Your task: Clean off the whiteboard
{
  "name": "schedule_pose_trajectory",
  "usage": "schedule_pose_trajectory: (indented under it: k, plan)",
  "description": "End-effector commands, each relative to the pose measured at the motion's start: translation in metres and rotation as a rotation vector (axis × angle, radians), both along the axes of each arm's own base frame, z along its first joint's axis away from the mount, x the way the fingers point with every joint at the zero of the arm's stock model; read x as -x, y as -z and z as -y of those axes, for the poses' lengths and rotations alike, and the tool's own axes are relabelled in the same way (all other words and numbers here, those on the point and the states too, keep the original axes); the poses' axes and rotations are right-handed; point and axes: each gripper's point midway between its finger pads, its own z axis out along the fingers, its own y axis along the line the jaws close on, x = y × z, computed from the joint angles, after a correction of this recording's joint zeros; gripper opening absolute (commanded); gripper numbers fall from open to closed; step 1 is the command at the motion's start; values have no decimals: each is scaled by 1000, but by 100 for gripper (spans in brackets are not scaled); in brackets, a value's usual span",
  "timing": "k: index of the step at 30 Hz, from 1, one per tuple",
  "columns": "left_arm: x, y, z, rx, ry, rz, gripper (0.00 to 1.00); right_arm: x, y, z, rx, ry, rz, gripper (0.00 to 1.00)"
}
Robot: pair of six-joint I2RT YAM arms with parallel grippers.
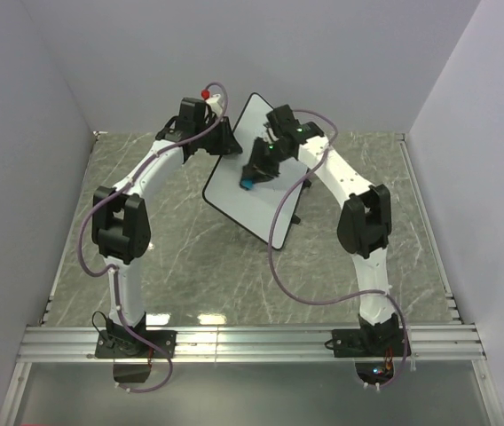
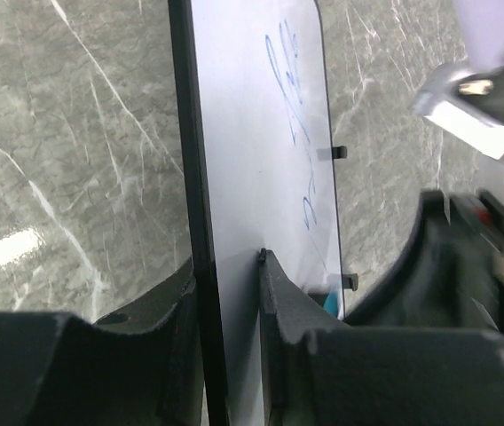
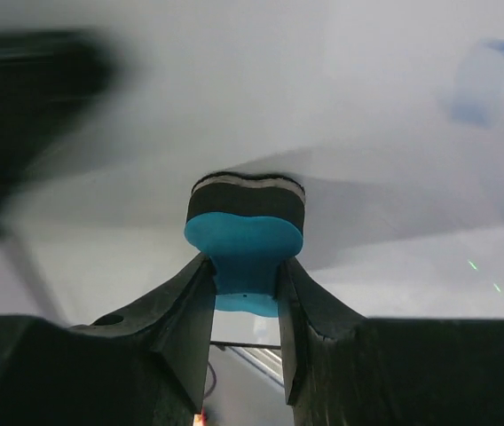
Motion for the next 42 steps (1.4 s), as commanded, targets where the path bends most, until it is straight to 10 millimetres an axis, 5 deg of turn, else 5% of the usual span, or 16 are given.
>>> schedule_pose_trajectory:
  k: [1,4,9,14,19,24,30,37,42]
  plan:
    - [114,77,49,-107,298,-315,0,5,-30,-79,-158,-125,118,0]
    - [115,72,43,-98,288,-311,0,8,-18,-79,-132,-127,93,0]
    - [115,62,34,-88,268,-291,0,4,9,-50,-58,-59,42,0]
    - [116,56,30,-86,262,-278,0,-5,44,7,46,72,-28,0]
    - [116,52,28,-91,256,-271,0,-8,82,87,122,236,-117,0]
    - [114,45,28,-95,248,-261,0,-7,103,124,179,283,-150,0]
    - [111,47,31,-92,249,-273,0,-18,89,100,149,207,-97,0]
    - [108,51,32,-94,250,-283,0,-49,18,20,-49,110,1,0]
    - [107,52,32,-96,251,-286,0,-54,-14,-29,-233,60,-15,0]
